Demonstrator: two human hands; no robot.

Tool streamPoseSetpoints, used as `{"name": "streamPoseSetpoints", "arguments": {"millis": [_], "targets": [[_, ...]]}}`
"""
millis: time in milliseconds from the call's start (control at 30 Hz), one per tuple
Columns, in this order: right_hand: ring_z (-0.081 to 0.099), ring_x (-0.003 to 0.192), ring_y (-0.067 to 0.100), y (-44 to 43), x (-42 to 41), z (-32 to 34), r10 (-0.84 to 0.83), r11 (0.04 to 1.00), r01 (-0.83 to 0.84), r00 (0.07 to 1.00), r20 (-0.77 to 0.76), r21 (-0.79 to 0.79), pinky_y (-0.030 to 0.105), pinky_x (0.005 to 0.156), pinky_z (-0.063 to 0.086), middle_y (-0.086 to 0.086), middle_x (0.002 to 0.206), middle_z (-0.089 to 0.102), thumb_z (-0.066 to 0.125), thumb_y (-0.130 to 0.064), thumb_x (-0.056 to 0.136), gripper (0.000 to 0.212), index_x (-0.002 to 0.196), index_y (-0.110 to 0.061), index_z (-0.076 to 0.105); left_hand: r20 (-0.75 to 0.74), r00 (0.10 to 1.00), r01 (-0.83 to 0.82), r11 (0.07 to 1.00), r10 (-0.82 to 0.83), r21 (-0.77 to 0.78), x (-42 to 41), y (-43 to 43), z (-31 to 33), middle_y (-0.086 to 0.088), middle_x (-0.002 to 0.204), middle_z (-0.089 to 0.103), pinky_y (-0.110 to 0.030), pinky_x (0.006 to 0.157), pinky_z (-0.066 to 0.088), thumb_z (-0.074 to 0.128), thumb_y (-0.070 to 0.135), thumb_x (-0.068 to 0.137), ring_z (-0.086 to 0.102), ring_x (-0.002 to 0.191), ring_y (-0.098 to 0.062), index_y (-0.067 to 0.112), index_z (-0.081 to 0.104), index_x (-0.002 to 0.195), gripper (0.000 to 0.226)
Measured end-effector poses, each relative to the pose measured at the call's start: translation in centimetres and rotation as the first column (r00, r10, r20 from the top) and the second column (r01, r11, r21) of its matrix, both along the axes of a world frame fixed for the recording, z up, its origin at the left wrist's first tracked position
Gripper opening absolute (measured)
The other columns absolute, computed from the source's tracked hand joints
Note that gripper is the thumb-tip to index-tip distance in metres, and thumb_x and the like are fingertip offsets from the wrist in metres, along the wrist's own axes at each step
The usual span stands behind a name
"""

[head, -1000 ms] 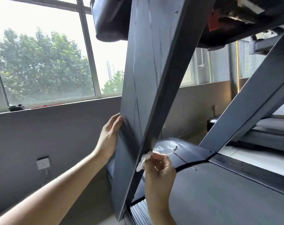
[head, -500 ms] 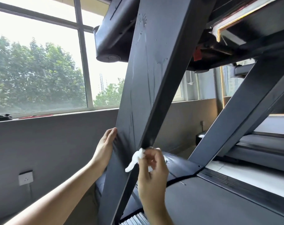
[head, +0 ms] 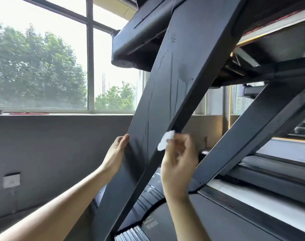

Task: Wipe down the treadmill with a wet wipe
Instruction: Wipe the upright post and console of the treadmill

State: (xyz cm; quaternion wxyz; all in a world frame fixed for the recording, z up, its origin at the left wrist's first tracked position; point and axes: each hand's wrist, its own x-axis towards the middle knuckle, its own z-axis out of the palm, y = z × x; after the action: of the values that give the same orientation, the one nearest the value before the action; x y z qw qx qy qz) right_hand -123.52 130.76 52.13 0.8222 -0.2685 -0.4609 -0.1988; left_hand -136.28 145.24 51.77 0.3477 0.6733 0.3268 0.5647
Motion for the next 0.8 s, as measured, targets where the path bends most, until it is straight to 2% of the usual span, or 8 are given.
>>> {"name": "streamPoseSetpoints", "arguments": {"millis": [100, 167, 300, 367, 467, 533, 667, 800], "targets": [[0.069, 0.073, 0.020, 0.9, -1.3, -2.9, 0.038, 0.991, -0.032, 0.998, 0.040, -0.129, 0.040, 0.064, 0.054, -0.006, 0.081, 0.072, 0.060, -0.005, 0.099, 0.015, 0.088, -0.015, 0.059, 0.002, 1.000, 0.029, 1.000, -0.029, 0.001, -0.3, 0.3, -0.2, 0.004, 0.091, 0.062, -0.031, 0.078, 0.042, 0.042, 0.059, 0.104, 0.054, 0.084, -0.014, 0.024, 0.061, 0.094, 0.040], [0.069, 0.070, 0.028, 0.1, -0.9, 0.0, 0.018, 0.998, -0.014, 0.998, 0.065, -0.059, 0.044, 0.063, 0.052, 0.008, 0.078, 0.070, 0.061, -0.010, 0.101, 0.011, 0.090, -0.010, 0.059, -0.022, 0.999, 0.031, 0.999, -0.031, 0.021, -0.6, 0.6, -0.3, 0.001, 0.096, 0.067, -0.031, 0.080, 0.044, 0.042, 0.061, 0.104, 0.057, 0.086, -0.015, 0.025, 0.063, 0.099, 0.042], [0.059, 0.070, 0.007, -3.6, 1.8, 9.7, -0.153, 0.968, 0.147, 0.988, 0.012, 0.202, 0.022, 0.066, 0.047, -0.004, 0.081, 0.061, 0.063, -0.002, 0.097, 0.012, 0.095, -0.009, 0.054, -0.105, 0.994, 0.018, 1.000, -0.015, 0.024, -1.2, 1.0, 1.0, 0.007, 0.096, 0.066, -0.037, 0.087, 0.044, 0.038, 0.075, 0.093, 0.058, 0.091, -0.015, 0.027, 0.063, 0.091, 0.053], [0.057, 0.072, 0.006, -4.4, 2.7, 11.5, -0.157, 0.952, 0.162, 0.987, -0.043, 0.258, 0.019, 0.069, 0.045, -0.003, 0.082, 0.060, 0.064, 0.003, 0.094, 0.016, 0.096, -0.010, 0.054, -0.131, 0.991, -0.003, 0.996, 0.015, 0.094, -1.3, 0.4, 3.2, 0.013, 0.097, 0.067, -0.039, 0.088, 0.044, 0.037, 0.074, 0.094, 0.059, 0.093, -0.014, 0.032, 0.063, 0.089, 0.050], [0.065, 0.075, 0.021, -2.7, 1.3, 8.2, -0.095, 0.978, 0.099, 0.995, -0.032, 0.182, 0.028, 0.071, 0.051, 0.008, 0.081, 0.067, 0.061, 0.004, 0.093, 0.017, 0.092, -0.013, 0.057, -0.025, 1.000, -0.010, 0.953, 0.018, 0.303, -0.1, -2.5, 8.4, 0.015, 0.110, 0.069, -0.032, 0.088, 0.044, 0.051, 0.058, 0.102, 0.062, 0.105, -0.011, 0.032, 0.069, 0.112, 0.034], [0.068, 0.077, 0.021, -1.3, -0.2, 4.6, -0.036, 0.996, 0.039, 0.999, -0.037, 0.086, 0.033, 0.072, 0.053, 0.000, 0.082, 0.070, 0.059, 0.003, 0.094, 0.014, 0.091, -0.011, 0.058, 0.027, 0.998, 0.035, 0.914, -0.050, 0.404, 1.0, -5.5, 11.9, 0.018, 0.125, 0.065, -0.020, 0.089, 0.041, 0.058, 0.051, 0.100, 0.059, 0.114, -0.003, 0.035, 0.064, 0.131, 0.036], [0.057, 0.072, 0.001, -2.4, 0.2, 6.5, -0.073, 0.994, 0.078, 0.995, -0.068, 0.079, 0.014, 0.069, 0.043, -0.010, 0.080, 0.061, 0.055, 0.002, 0.089, 0.021, 0.087, -0.019, 0.057, 0.082, 0.987, 0.079, 0.867, -0.136, 0.492, 2.8, -9.8, 15.8, 0.019, 0.106, 0.070, -0.022, 0.089, 0.045, 0.059, 0.049, 0.093, 0.063, 0.105, -0.002, 0.045, 0.068, 0.103, 0.014], [0.058, 0.070, -0.003, -7.2, 3.0, 16.4, -0.159, 0.957, 0.179, 0.982, -0.102, 0.227, 0.014, 0.070, 0.044, -0.010, 0.078, 0.062, 0.060, 0.003, 0.090, 0.022, 0.087, -0.019, 0.058, 0.125, 0.967, 0.156, 0.905, -0.221, 0.395, 3.2, -9.8, 16.6, 0.018, 0.102, 0.072, -0.036, 0.098, 0.046, 0.054, 0.059, 0.084, 0.064, 0.108, -0.013, 0.039, 0.069, 0.103, 0.032]]}}
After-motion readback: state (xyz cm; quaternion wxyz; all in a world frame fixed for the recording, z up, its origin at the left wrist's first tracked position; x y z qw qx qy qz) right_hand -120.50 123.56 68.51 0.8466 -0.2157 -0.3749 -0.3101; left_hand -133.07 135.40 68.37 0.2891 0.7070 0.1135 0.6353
